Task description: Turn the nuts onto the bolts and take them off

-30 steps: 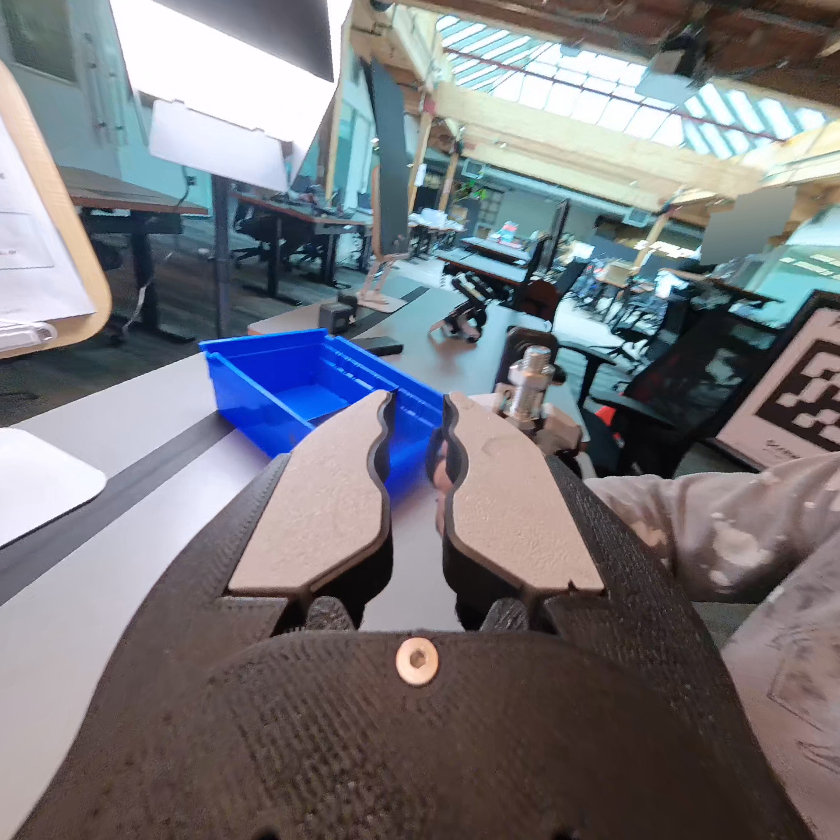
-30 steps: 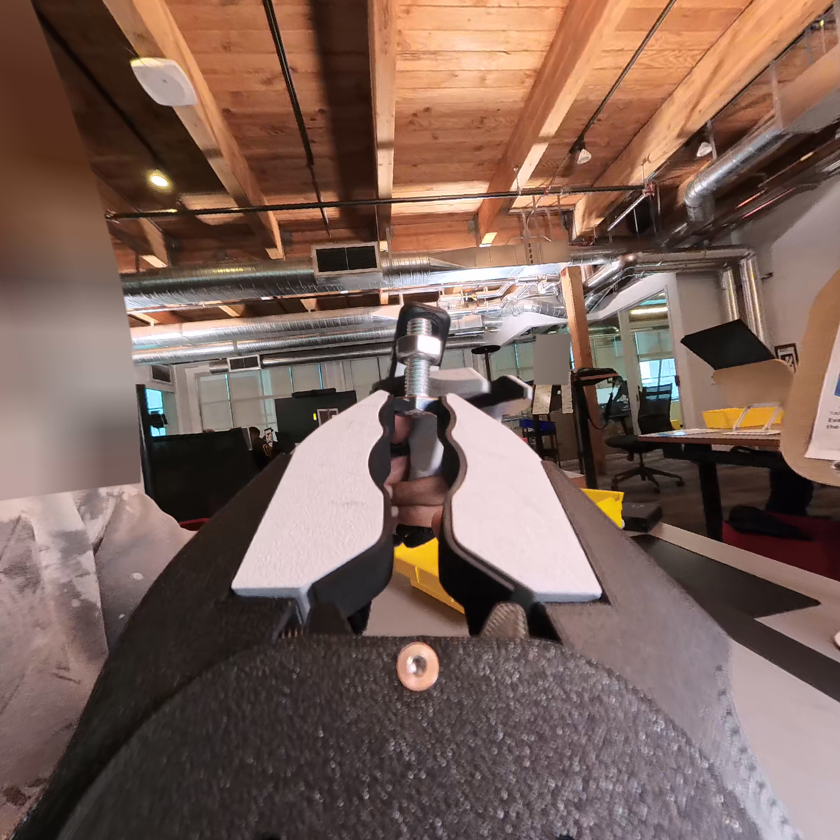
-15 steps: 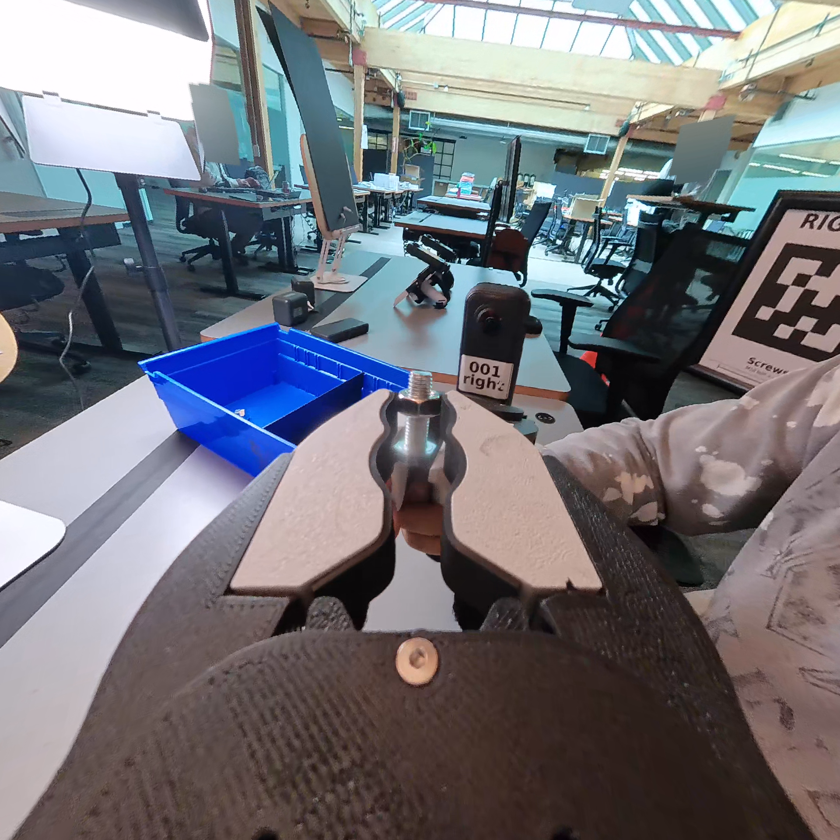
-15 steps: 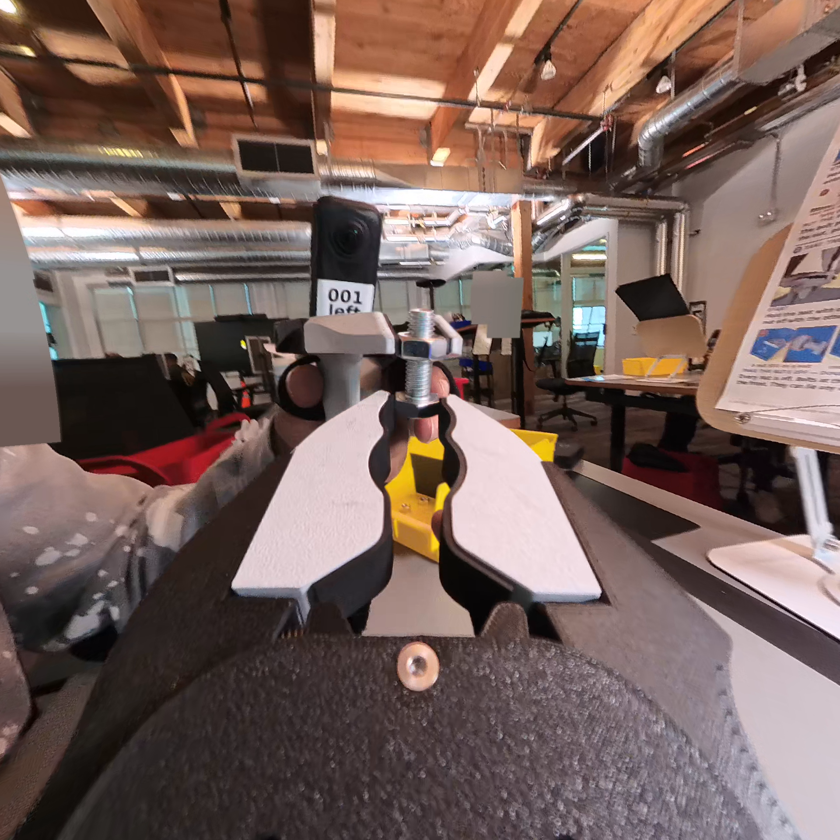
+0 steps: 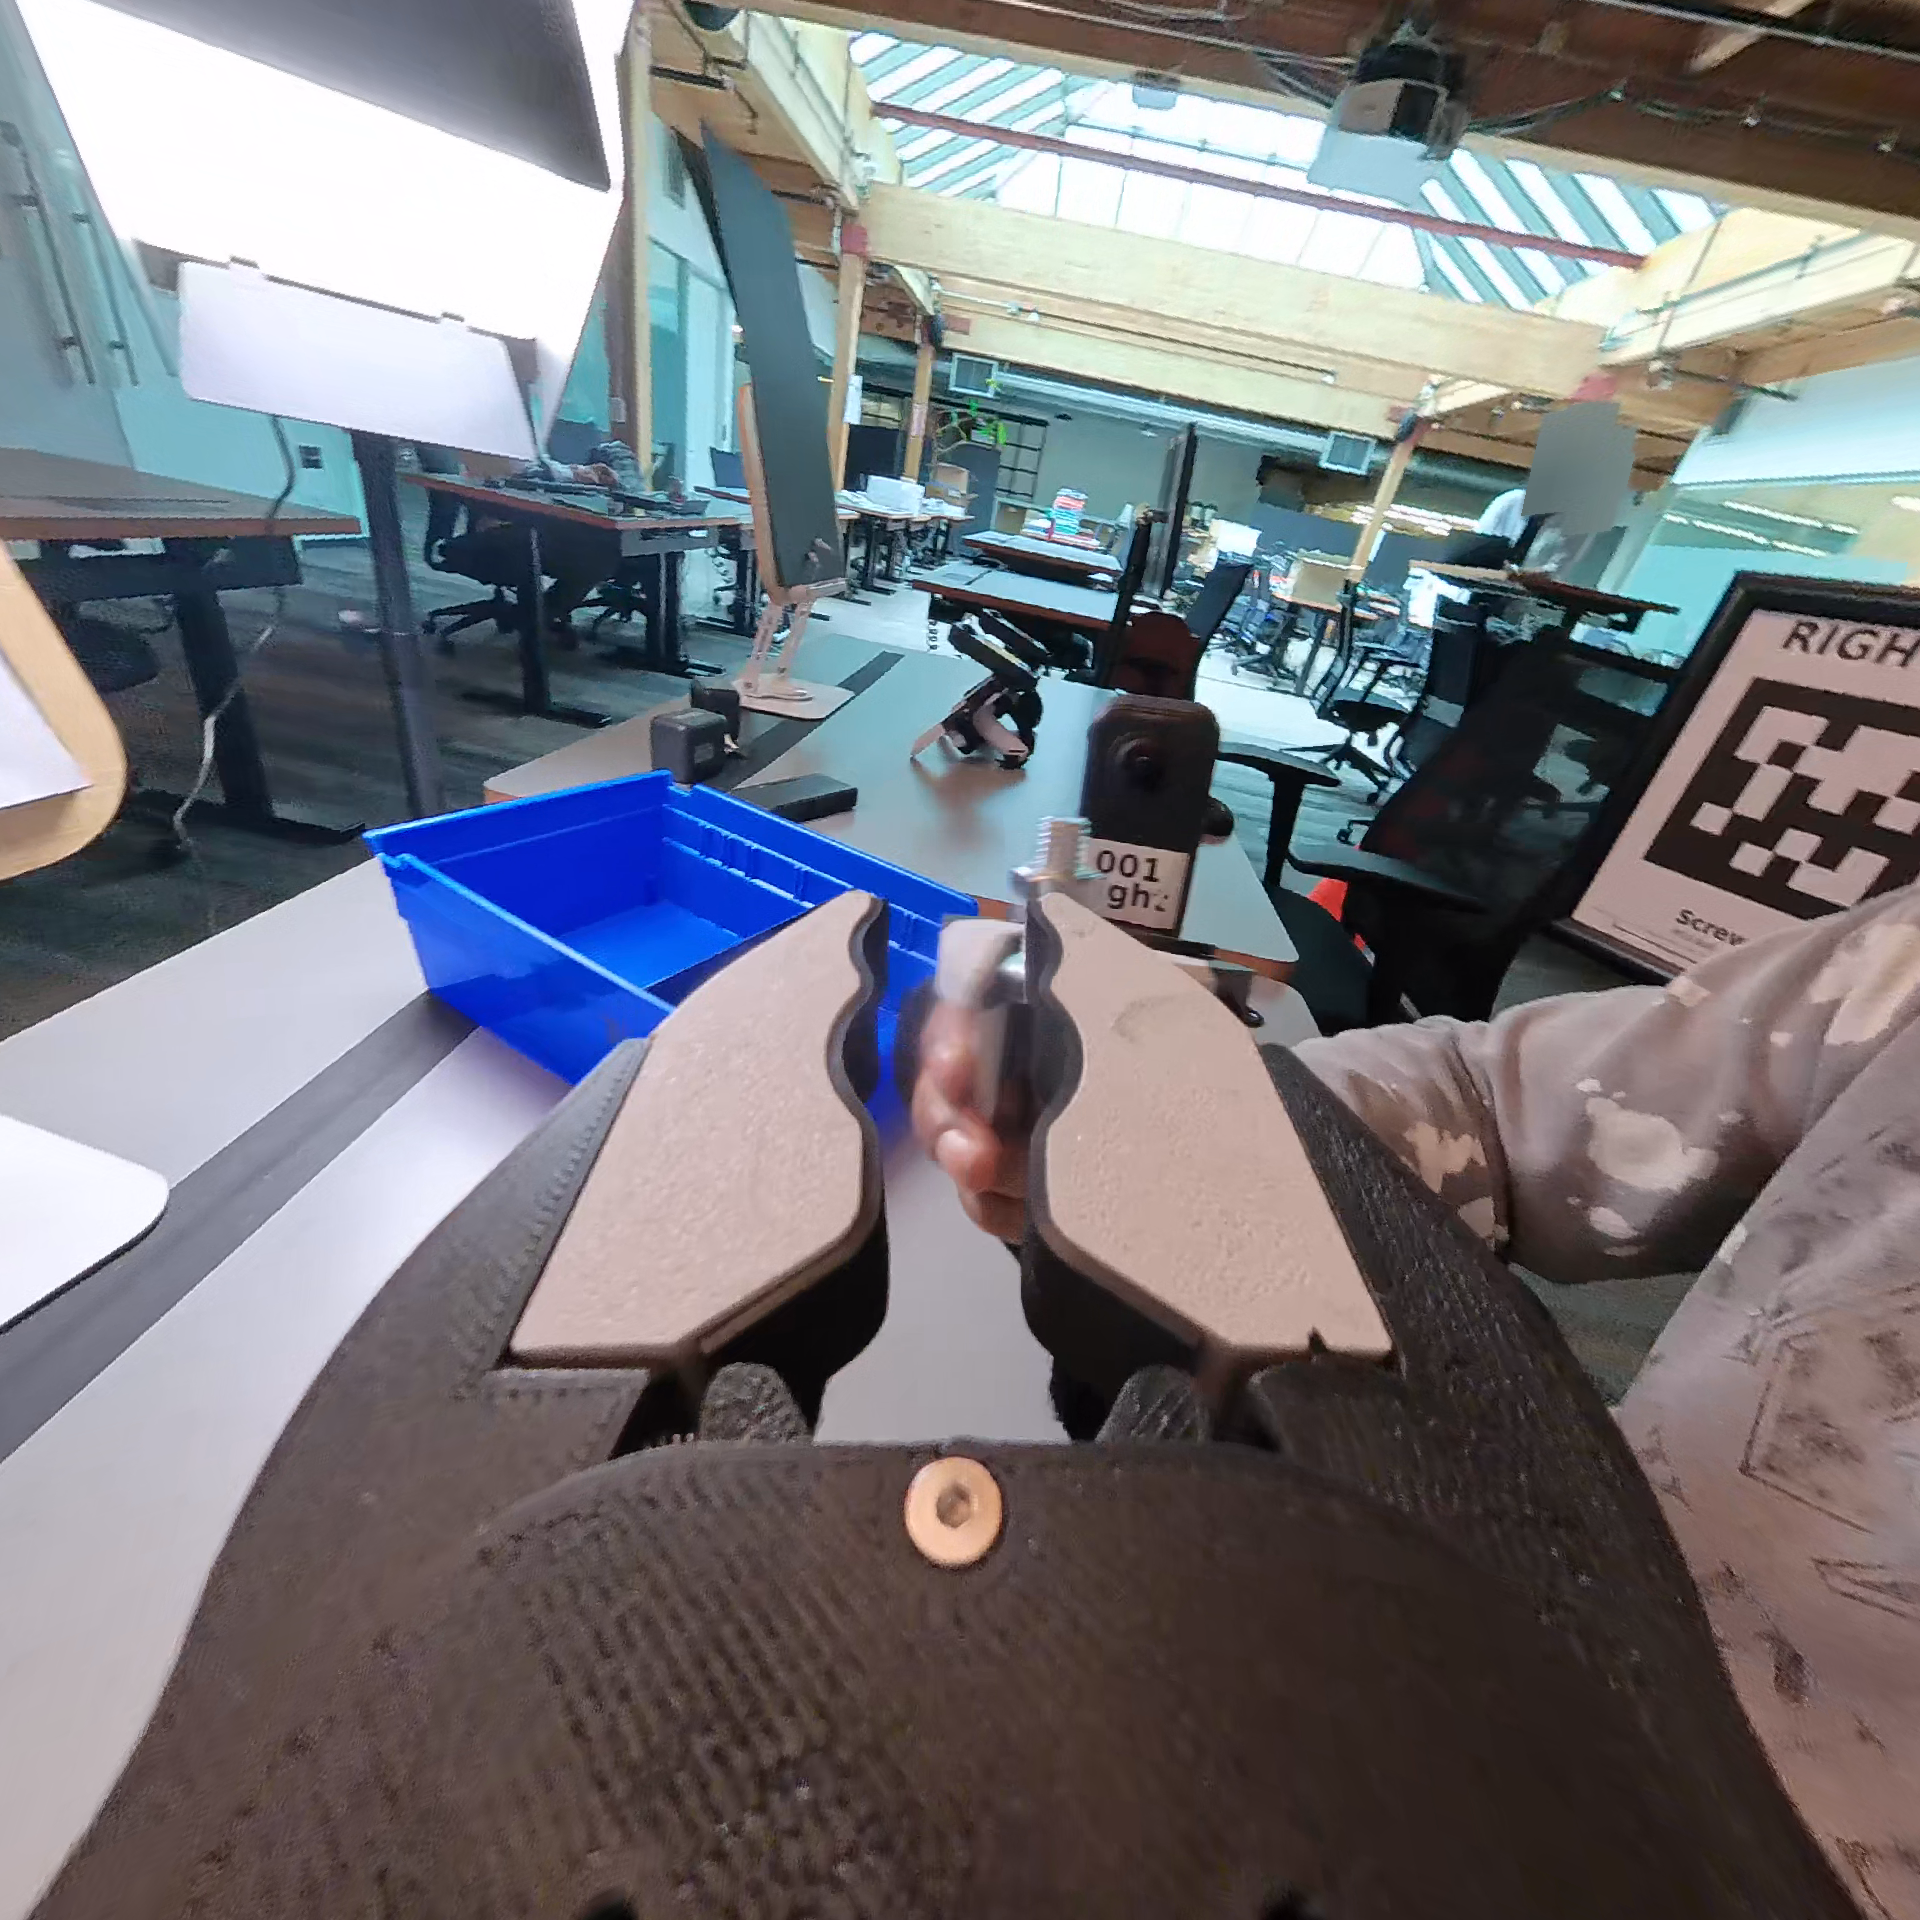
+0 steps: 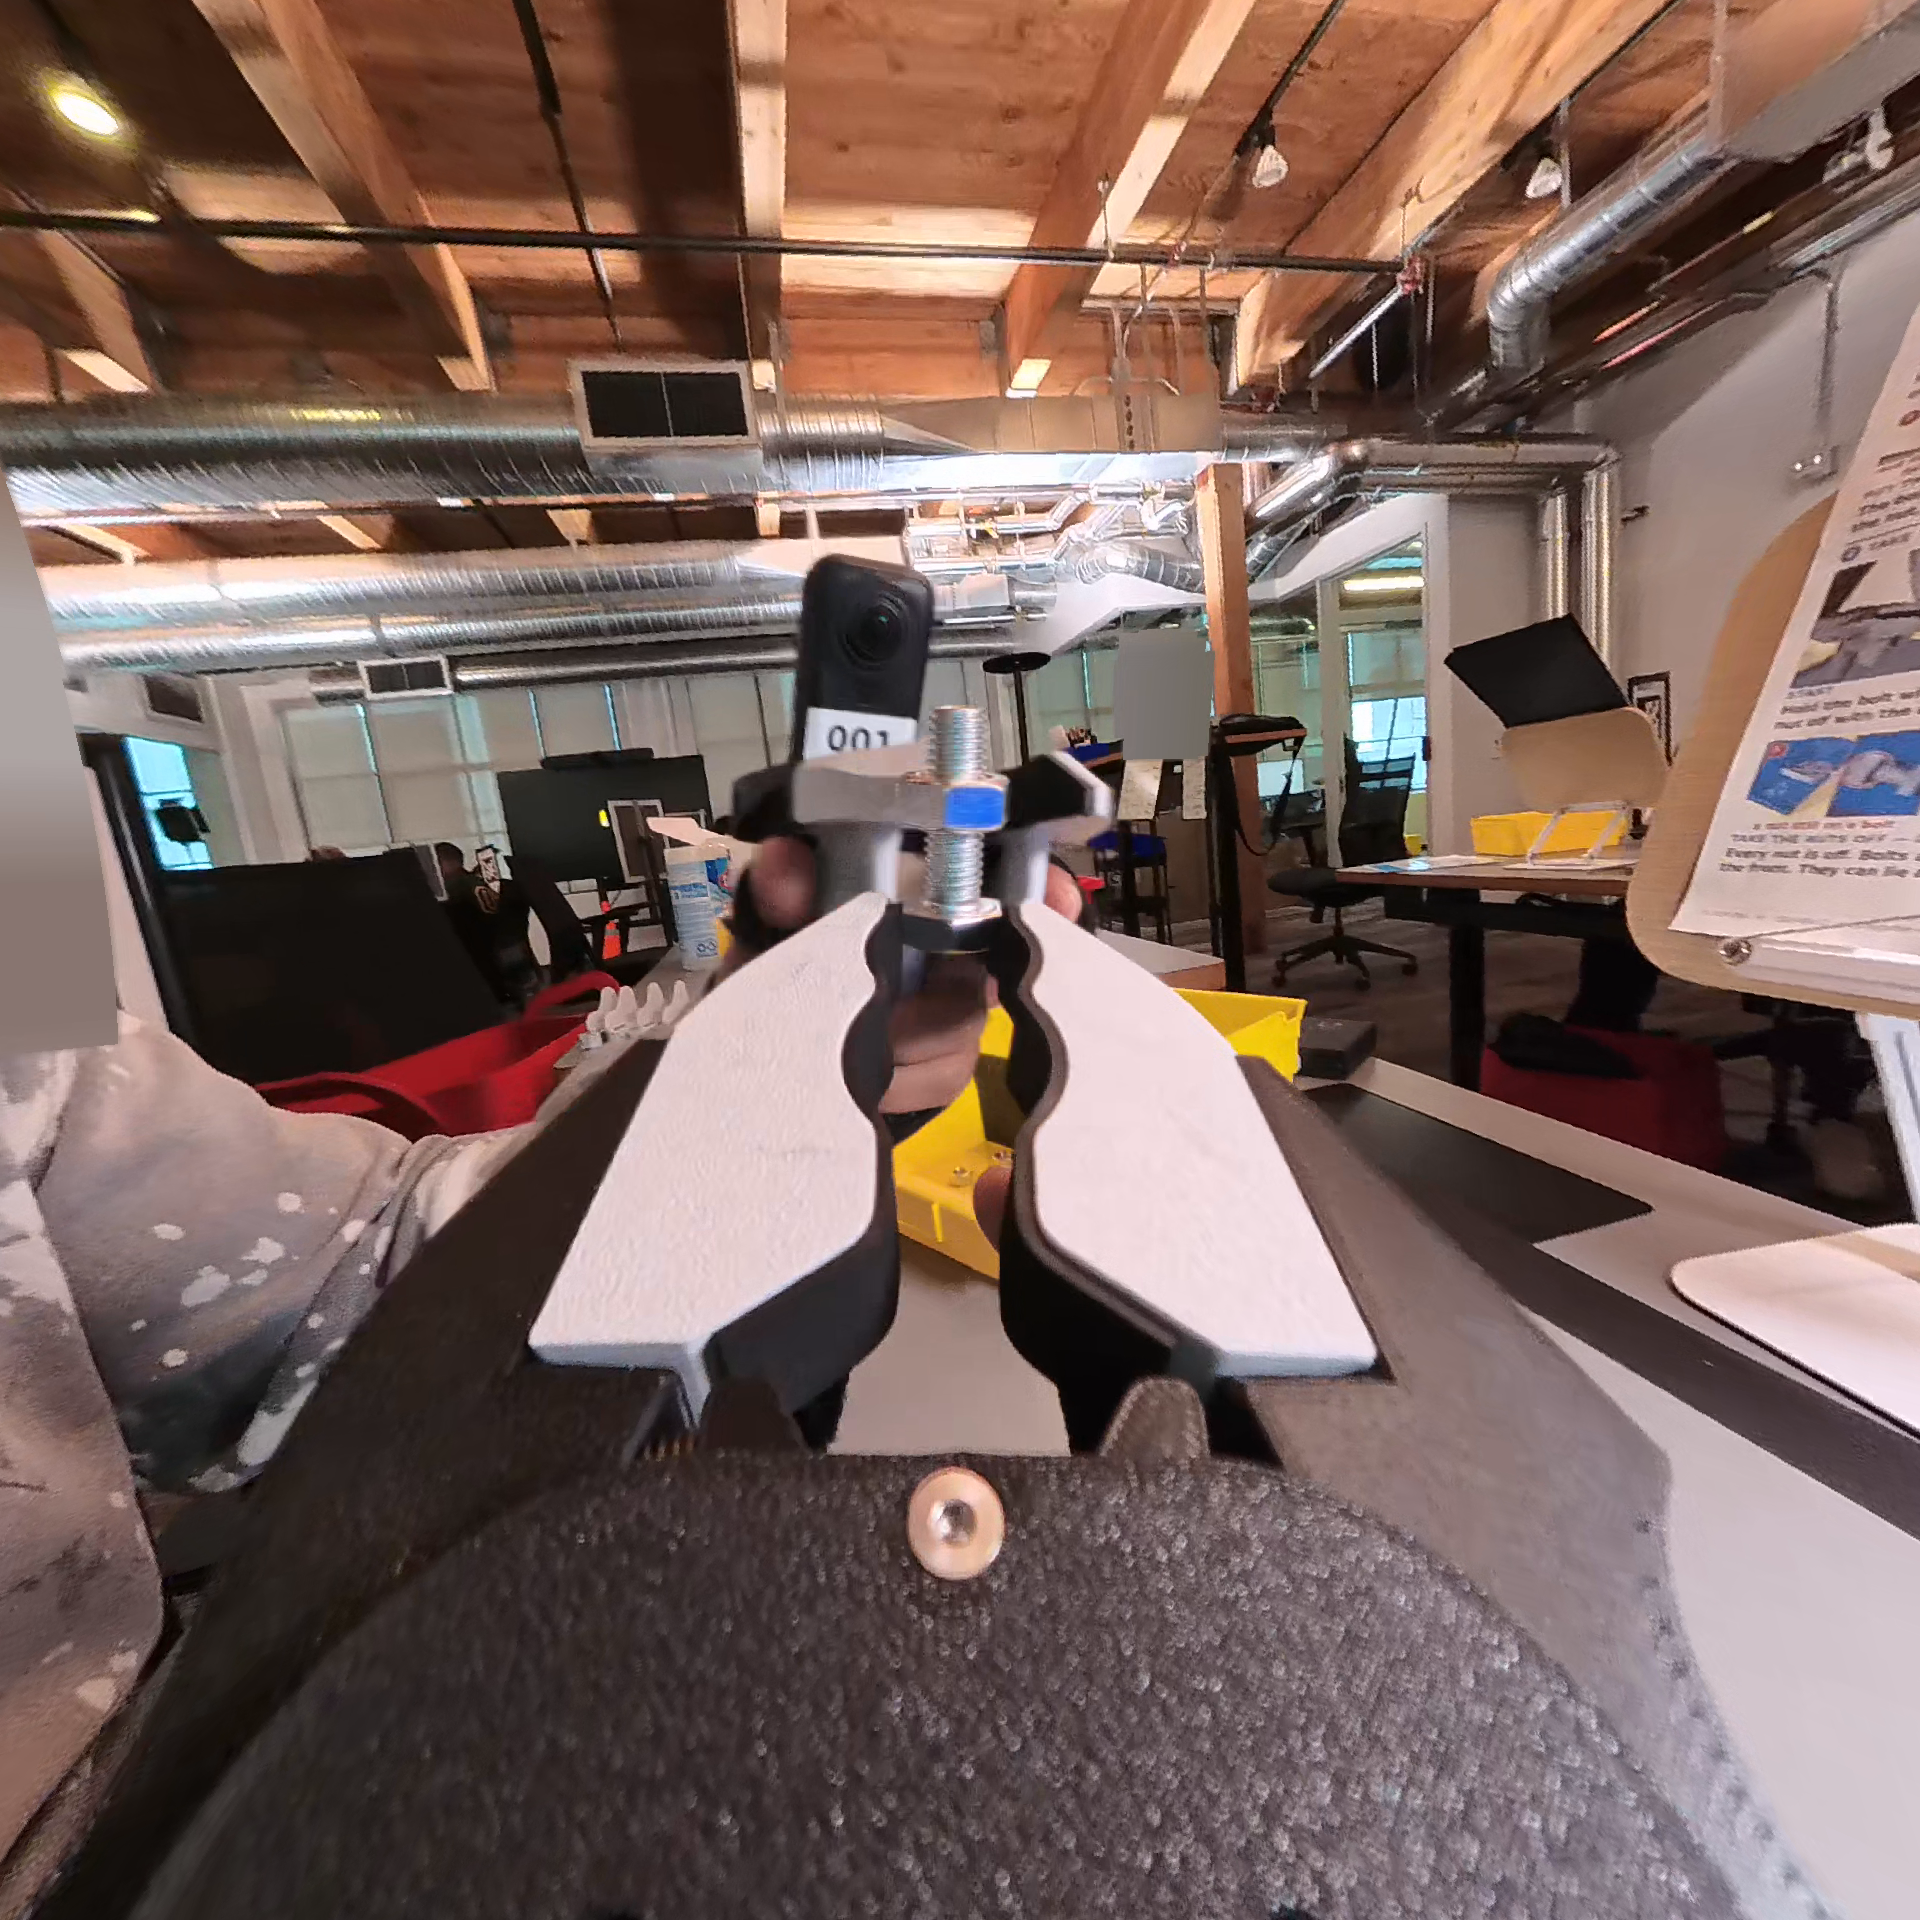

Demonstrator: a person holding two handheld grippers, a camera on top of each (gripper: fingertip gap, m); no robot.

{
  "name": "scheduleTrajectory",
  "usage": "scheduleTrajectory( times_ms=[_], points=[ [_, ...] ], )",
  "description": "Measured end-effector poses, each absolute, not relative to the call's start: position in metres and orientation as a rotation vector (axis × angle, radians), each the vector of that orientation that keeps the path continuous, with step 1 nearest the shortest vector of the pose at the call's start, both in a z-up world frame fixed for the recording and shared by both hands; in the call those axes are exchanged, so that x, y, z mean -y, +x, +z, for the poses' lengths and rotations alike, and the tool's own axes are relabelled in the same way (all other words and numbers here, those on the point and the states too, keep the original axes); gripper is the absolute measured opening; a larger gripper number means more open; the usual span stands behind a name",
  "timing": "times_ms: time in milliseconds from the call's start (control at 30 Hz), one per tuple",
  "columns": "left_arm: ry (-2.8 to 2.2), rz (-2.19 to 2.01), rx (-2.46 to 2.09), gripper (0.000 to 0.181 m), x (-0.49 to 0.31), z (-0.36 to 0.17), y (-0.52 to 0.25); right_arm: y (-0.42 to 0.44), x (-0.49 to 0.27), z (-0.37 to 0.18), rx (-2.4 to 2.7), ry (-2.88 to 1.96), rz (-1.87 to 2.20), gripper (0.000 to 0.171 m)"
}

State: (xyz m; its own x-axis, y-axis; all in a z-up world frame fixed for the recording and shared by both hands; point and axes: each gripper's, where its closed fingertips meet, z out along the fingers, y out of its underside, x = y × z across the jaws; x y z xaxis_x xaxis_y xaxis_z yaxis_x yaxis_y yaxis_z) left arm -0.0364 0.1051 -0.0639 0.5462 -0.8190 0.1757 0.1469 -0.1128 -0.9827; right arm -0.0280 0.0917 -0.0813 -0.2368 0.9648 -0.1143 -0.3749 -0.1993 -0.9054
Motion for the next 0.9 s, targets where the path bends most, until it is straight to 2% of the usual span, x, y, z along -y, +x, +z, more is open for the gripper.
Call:
scheduleTrajectory(
  times_ms=[100, 200, 233, 267, 367, 533, 733, 800, 900],
  points=[
    [-1.454, -0.923, -0.67, 0.032, -0.098, -0.066, -0.021, -0.034, -0.095, -0.089, 0.972, -0.952, 1.618, 0.018],
    [-1.485, -0.851, -0.673, 0.032, -0.105, -0.072, -0.023, -0.036, -0.093, -0.09, 0.991, -0.965, 1.607, 0.018],
    [-1.492, -0.865, -0.656, 0.029, -0.106, -0.072, -0.027, -0.035, -0.094, -0.089, 0.988, -0.969, 1.611, 0.018],
    [-1.511, -0.837, -0.597, 0.016, -0.112, -0.071, -0.037, -0.032, -0.094, -0.087, 0.982, -0.954, 1.635, 0.018],
    [-1.514, -0.814, -0.57, 0.021, -0.117, -0.072, -0.05, -0.031, -0.093, -0.085, 1.017, -0.947, 1.609, 0.018],
    [-1.491, -0.888, -0.654, 0.034, -0.106, -0.073, -0.03, -0.04, -0.097, -0.097, 1.047, -1.044, 1.571, 0.018],
    [-1.525, -0.868, -0.629, 0.032, -0.113, -0.078, -0.039, -0.039, -0.098, -0.097, 1.038, -1.038, 1.598, 0.018],
    [-1.531, -0.835, -0.619, 0.025, -0.115, -0.078, -0.042, -0.037, -0.1, -0.095, 1.022, -1.03, 1.611, 0.018],
    [-1.512, -0.873, -0.642, 0.028, -0.11, -0.076, -0.037, -0.035, -0.102, -0.092, 0.997, -1.022, 1.61, 0.018]
  ],
)
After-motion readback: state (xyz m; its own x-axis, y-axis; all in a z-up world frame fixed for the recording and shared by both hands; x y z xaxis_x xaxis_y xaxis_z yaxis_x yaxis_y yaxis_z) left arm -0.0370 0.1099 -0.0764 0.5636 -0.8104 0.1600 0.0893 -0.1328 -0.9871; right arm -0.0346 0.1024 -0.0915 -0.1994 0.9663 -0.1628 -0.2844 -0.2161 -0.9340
